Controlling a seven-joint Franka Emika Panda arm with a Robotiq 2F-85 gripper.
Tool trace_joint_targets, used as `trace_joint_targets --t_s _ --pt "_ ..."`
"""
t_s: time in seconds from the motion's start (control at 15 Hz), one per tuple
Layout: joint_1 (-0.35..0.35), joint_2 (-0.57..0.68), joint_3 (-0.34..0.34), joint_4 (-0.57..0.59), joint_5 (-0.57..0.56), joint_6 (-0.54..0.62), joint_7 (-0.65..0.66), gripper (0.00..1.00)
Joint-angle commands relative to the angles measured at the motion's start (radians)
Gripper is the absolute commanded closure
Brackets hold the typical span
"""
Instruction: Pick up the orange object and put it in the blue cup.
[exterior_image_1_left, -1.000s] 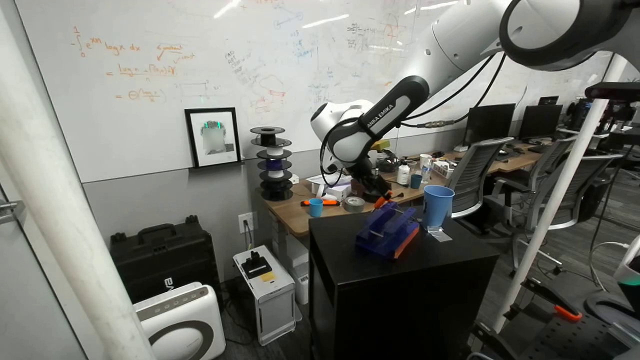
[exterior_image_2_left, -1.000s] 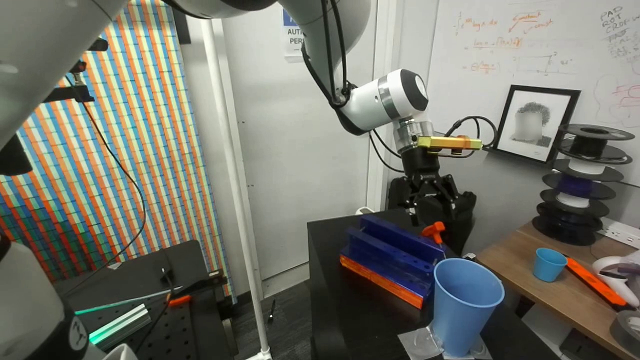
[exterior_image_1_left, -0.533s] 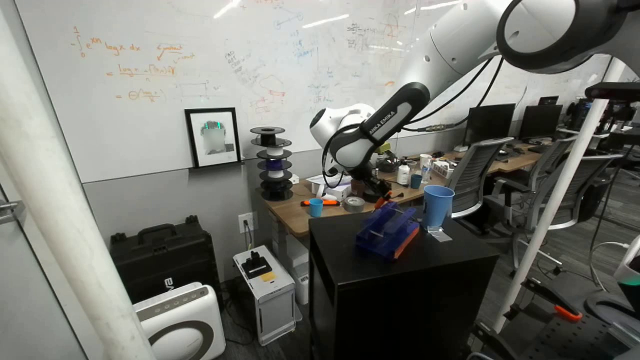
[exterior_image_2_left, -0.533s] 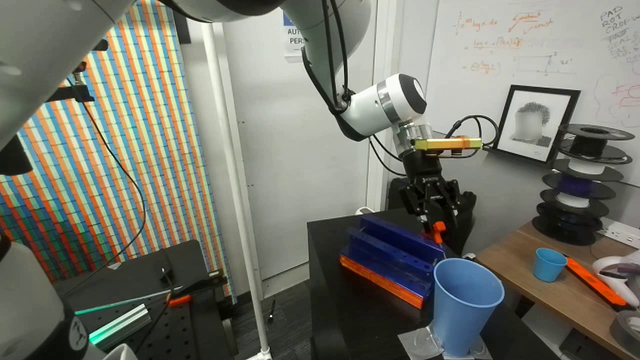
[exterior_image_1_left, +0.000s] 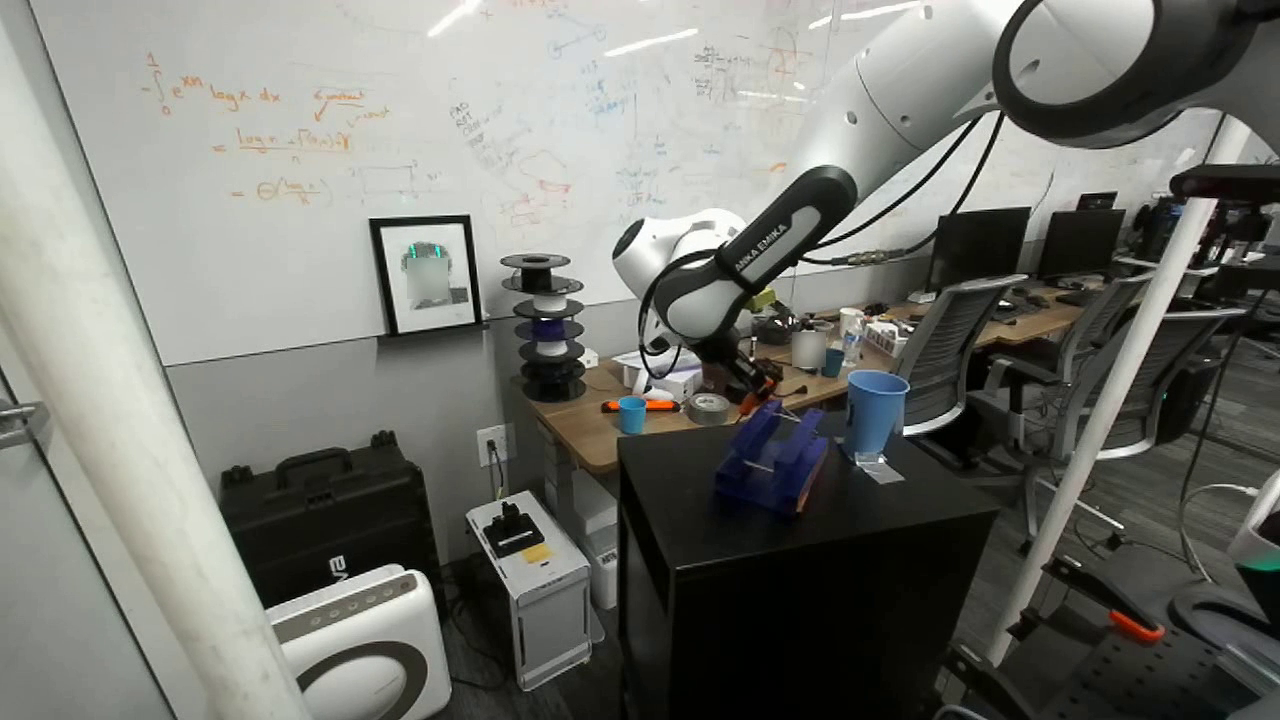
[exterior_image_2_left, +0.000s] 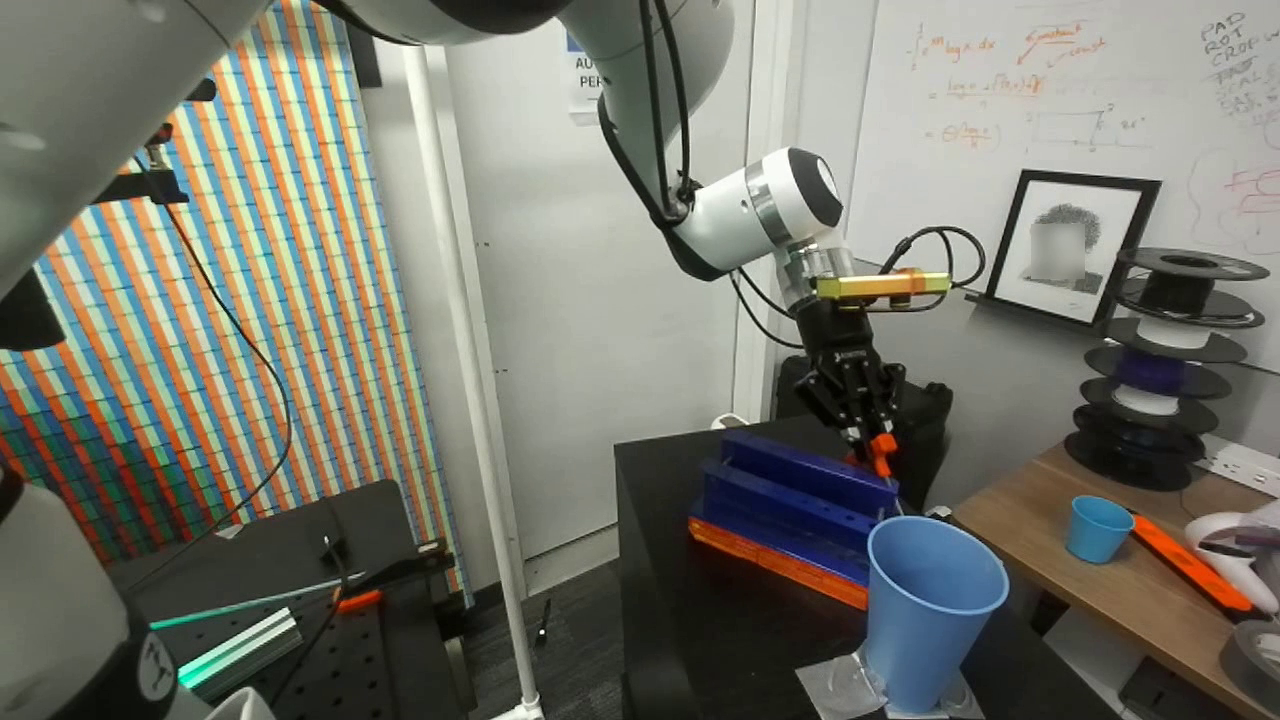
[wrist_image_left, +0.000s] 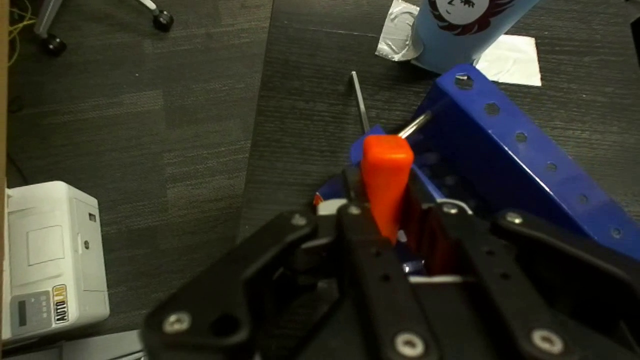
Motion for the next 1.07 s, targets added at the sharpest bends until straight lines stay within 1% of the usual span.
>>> trace_joint_targets --t_s 0.0,0.67,1.0 --pt "0.015 -0.008 0.012 -0.003 -0.028 -0.011 0.022 0.85" --pt "0.070 -0.006 0.059 -0.004 -0.084 0.004 0.038 0.85" --pt "0.067 -0.017 0.069 -0.023 -0.077 0.008 0.044 0.85"
